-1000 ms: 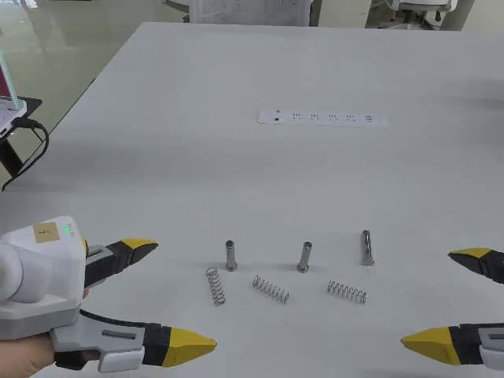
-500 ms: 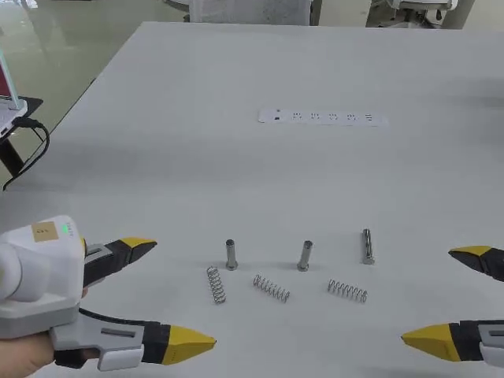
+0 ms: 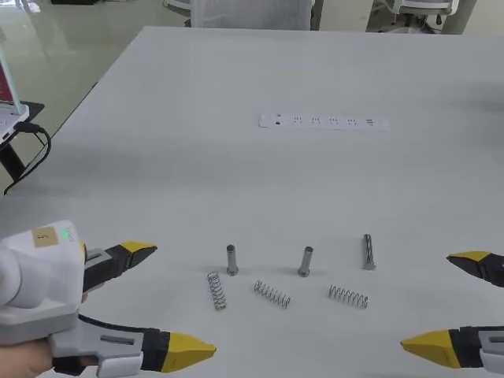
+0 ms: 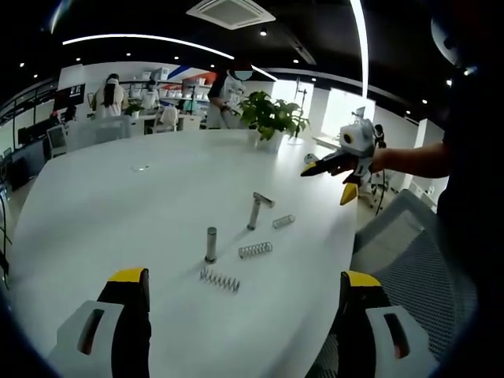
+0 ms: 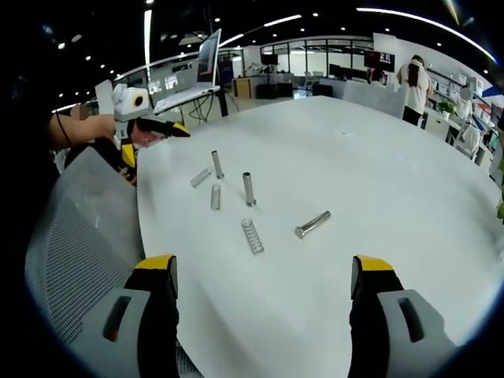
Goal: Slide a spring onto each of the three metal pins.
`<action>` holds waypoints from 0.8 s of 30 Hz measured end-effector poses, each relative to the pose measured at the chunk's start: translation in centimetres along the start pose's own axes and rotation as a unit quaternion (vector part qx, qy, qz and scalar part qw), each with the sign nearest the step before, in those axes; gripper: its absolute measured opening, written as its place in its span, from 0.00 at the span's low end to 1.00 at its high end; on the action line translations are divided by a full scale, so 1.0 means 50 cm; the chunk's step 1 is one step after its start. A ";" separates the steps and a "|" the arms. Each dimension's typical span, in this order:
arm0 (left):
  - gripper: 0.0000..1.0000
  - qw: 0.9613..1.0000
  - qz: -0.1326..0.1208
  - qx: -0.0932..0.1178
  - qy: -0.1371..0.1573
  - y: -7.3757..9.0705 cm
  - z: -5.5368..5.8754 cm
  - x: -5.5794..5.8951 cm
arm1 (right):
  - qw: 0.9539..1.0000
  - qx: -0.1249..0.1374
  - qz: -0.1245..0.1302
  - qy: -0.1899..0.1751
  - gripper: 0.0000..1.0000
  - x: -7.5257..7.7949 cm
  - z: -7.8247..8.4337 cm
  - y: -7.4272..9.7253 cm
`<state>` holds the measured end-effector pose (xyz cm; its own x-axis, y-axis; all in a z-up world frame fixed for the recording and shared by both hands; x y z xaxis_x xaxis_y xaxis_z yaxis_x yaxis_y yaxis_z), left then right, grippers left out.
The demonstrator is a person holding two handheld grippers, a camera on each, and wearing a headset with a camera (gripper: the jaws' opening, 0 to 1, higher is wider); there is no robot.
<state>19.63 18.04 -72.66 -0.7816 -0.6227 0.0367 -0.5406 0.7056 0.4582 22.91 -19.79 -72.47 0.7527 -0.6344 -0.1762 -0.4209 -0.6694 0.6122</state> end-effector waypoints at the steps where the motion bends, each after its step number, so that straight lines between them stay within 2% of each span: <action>1: 0.98 1.000 0.000 -0.001 0.000 0.000 0.000 0.000 | 1.000 0.000 0.000 0.000 0.92 0.000 0.000 0.000; 11: 0.98 1.000 -0.002 0.006 0.000 -0.003 -0.005 0.002 | 1.000 0.009 0.005 -0.001 0.96 0.007 -0.004 0.000; 16: 0.98 1.000 -0.002 0.006 -0.001 -0.003 -0.006 0.003 | 1.000 0.006 0.004 -0.001 0.96 0.007 -0.003 -0.002; 19: 0.98 1.000 -0.001 0.004 0.000 0.000 -0.002 0.004 | 1.000 -0.005 0.001 0.004 0.95 0.001 0.004 -0.004; 24: 0.98 1.000 -0.002 0.005 0.002 -0.001 0.001 0.004 | 1.000 -0.004 0.000 0.002 0.94 0.002 0.005 -0.003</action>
Point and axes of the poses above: the centre of the closed fingertips' face, and the gripper's own axes: y roughly backward along the fingers, x roughly to its right, z roughly out of its underside, the point moved 9 cm from there along y, roughly backward along the fingers, and after that the axes turned 8 degrees about -y, right-handed, at the moved point
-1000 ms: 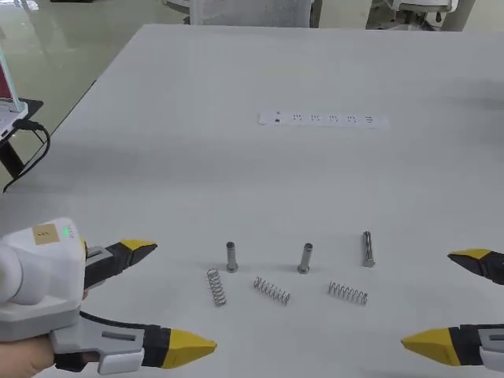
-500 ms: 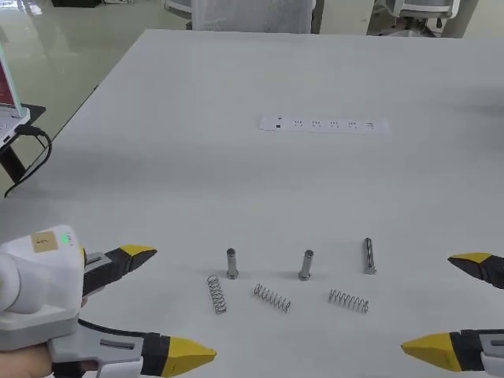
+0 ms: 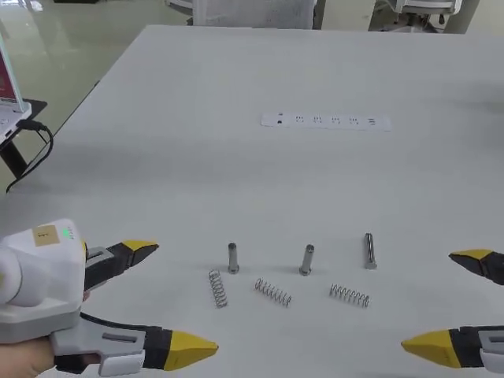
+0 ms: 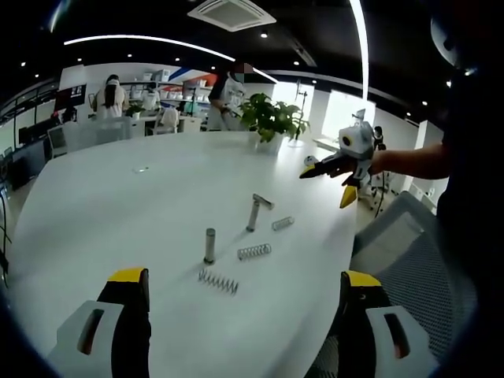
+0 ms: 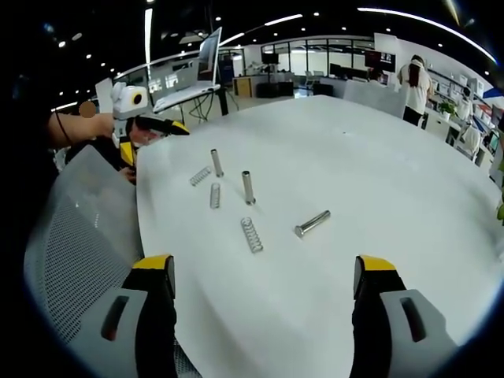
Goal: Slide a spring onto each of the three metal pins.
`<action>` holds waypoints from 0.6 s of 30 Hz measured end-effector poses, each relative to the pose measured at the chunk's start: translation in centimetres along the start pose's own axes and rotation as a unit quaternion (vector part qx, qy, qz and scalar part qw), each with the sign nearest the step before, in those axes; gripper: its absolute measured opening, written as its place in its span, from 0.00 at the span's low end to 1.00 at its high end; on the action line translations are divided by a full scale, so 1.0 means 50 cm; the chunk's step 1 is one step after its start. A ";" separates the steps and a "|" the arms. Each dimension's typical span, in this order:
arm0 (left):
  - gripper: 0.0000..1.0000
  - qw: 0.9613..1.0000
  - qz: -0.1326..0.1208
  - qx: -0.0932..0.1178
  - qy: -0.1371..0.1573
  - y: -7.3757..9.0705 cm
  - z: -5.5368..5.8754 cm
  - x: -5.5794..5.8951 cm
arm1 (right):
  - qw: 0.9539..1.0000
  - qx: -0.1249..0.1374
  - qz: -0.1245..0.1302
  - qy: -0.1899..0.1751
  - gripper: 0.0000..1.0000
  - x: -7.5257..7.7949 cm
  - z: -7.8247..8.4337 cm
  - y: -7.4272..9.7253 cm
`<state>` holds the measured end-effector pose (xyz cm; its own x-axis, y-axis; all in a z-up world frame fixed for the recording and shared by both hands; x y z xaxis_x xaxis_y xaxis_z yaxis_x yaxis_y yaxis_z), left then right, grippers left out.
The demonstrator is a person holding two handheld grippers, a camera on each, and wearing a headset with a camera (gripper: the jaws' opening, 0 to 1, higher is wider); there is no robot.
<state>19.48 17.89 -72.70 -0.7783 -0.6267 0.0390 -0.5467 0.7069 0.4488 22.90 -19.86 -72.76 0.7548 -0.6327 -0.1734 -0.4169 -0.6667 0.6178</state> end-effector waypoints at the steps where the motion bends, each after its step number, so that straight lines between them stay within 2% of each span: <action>1: 0.98 1.000 0.000 0.000 -0.001 0.000 0.000 0.000 | 1.000 -0.001 0.000 0.000 0.94 0.000 0.000 0.000; 18: 0.98 1.000 0.001 0.005 -0.004 -0.016 -0.007 -0.015 | 1.000 -0.009 0.006 0.001 0.92 0.012 -0.007 0.005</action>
Point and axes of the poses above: the centre of the closed fingertips' face, and the gripper's own axes: y roughly backward along the fingers, x roughly to its right, z roughly out of its underside, the point moved 9 cm from there along y, roughly backward along the fingers, and after that the axes turned 8 degrees about -y, right-handed, at the moved point
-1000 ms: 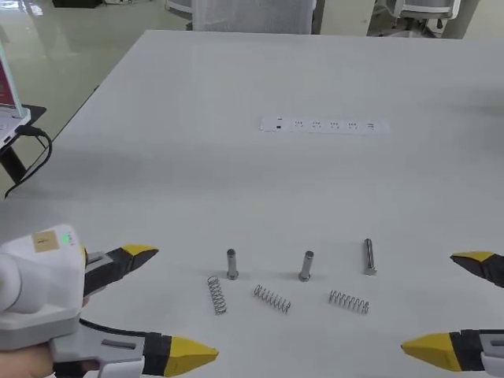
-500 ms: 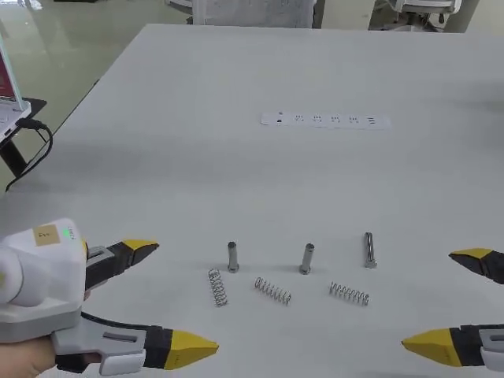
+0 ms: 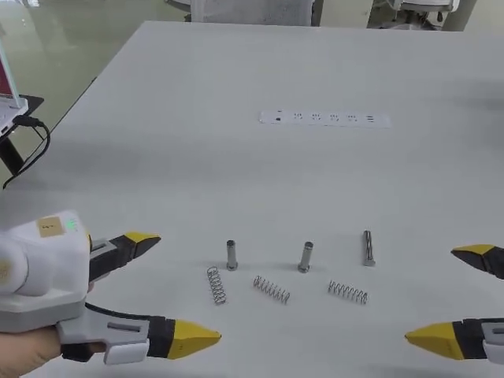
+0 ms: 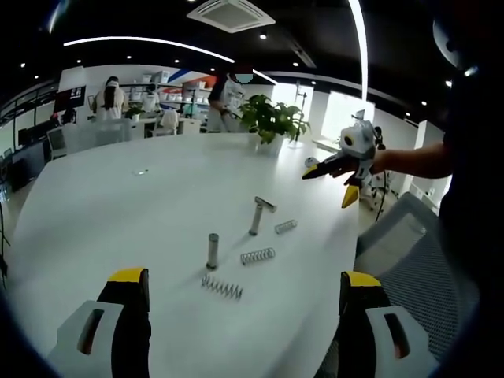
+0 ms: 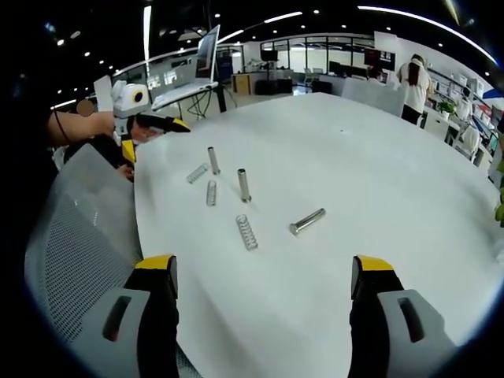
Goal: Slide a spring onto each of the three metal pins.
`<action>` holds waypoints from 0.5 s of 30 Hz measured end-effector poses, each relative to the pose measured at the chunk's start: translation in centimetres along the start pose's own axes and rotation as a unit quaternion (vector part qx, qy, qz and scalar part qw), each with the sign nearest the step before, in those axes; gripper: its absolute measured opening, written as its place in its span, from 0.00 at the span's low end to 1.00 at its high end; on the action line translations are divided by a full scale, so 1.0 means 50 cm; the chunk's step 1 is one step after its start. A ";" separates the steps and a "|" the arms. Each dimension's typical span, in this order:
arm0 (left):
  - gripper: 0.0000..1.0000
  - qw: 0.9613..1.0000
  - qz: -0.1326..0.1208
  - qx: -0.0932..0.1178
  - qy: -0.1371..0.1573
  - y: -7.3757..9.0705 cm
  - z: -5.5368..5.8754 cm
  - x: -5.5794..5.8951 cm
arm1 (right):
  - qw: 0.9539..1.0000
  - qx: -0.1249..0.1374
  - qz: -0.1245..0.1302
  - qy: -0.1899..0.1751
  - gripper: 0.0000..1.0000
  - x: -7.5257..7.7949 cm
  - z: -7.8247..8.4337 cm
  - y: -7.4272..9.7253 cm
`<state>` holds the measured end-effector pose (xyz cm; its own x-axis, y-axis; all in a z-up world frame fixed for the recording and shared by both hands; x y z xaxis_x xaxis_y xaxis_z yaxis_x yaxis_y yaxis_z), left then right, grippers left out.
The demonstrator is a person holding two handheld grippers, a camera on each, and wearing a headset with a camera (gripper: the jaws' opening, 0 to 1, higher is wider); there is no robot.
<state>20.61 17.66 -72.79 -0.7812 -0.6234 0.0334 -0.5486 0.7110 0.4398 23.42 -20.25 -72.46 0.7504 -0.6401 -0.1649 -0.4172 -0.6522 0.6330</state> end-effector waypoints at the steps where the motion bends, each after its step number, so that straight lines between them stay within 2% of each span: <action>1: 0.98 1.000 0.000 0.000 -0.002 -0.002 -0.001 -0.001 | 1.000 0.000 0.000 -0.001 0.92 0.001 0.000 0.000; 8: 0.98 1.000 -0.001 0.001 -0.008 -0.011 -0.010 -0.007 | 1.000 -0.002 0.002 -0.004 0.91 0.010 -0.005 -0.003; 15: 0.98 1.000 0.004 0.006 -0.008 -0.012 -0.014 0.003 | 1.000 0.002 0.001 -0.019 0.87 0.018 -0.021 -0.007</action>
Point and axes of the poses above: the centre of the closed fingertips' face, and the gripper's own axes: y roughly backward along the fingers, x roughly to its right, z roughly out of its underside, the point moved 9 cm from there along y, roughly backward along the fingers, and after that the axes turned 8 degrees about -y, right-handed, at the moved point
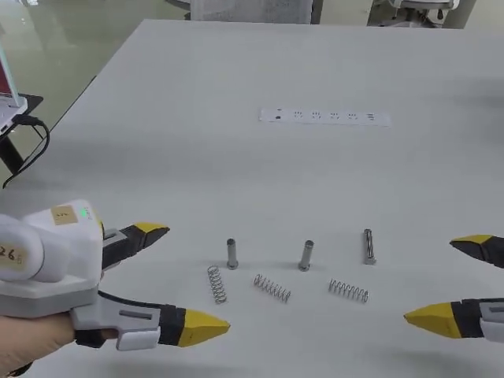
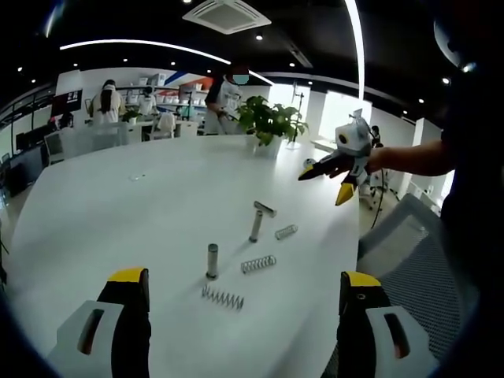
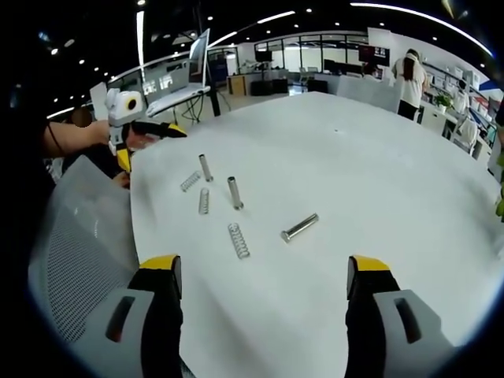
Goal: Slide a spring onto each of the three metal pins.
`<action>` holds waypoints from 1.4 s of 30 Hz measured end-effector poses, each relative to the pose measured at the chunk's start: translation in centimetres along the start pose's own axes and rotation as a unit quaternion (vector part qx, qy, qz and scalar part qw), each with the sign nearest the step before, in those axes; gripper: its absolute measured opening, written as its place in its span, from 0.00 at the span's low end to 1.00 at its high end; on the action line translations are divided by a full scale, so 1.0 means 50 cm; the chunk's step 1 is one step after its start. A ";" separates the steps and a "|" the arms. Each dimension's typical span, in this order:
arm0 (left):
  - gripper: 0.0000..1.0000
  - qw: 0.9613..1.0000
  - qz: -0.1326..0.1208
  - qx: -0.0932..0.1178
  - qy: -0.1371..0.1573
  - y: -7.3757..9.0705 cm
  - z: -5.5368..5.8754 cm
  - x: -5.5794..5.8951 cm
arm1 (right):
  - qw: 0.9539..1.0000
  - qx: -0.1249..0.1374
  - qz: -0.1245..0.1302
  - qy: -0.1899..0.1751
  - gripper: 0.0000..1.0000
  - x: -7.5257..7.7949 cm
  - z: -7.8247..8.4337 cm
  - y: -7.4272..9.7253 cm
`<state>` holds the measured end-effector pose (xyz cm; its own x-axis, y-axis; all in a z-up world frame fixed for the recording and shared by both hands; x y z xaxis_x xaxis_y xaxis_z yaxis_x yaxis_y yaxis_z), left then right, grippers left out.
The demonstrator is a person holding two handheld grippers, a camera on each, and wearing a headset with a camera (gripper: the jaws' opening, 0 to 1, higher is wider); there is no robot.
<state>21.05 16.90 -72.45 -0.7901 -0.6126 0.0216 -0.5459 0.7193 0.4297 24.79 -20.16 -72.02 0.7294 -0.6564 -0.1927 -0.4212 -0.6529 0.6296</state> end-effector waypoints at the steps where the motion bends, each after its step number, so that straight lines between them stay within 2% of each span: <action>1: 0.98 1.000 0.000 -0.001 0.001 0.001 0.003 0.000 | 1.000 -0.003 0.000 0.000 0.85 0.000 -0.003 -0.003; 8: 0.97 1.000 -0.009 -0.001 0.003 0.008 0.007 -0.008 | 1.000 -0.021 0.003 0.004 0.75 0.003 -0.020 -0.019; 12: 0.97 1.000 -0.010 -0.002 0.003 0.009 0.008 -0.010 | 1.000 -0.027 0.007 0.007 0.73 0.007 -0.028 -0.026; 14: 0.97 1.000 -0.010 -0.003 0.003 0.008 0.010 -0.010 | 1.000 -0.031 0.004 0.003 0.68 0.009 -0.033 -0.029; 26: 0.98 1.000 -0.017 0.000 0.005 0.003 0.019 -0.013 | 0.999 -0.036 0.006 0.005 0.62 0.019 -0.060 -0.048; 35: 0.98 1.000 -0.017 0.003 0.006 0.004 0.014 -0.010 | 0.998 -0.053 0.020 -0.010 0.59 0.042 -0.070 -0.068; 42: 0.97 1.000 -0.014 0.000 0.009 0.005 0.020 -0.009 | 0.997 -0.070 0.027 -0.032 0.48 0.053 -0.082 -0.090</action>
<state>20.97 17.67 -73.26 -0.7688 -0.6389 0.0259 -0.5682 0.7012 0.4307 30.86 -17.40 -72.28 0.6703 -0.7146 -0.2001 -0.3761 -0.5596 0.7385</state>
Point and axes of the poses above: the centre of the closed fingertips' face, and the gripper's own axes: y roughly backward along the fingers, x roughly to its right, z roughly out of its underside, the point moved 9 cm from there along y, roughly backward along the fingers, and after that the axes turned 8 degrees about -y, right-handed, at the moved point
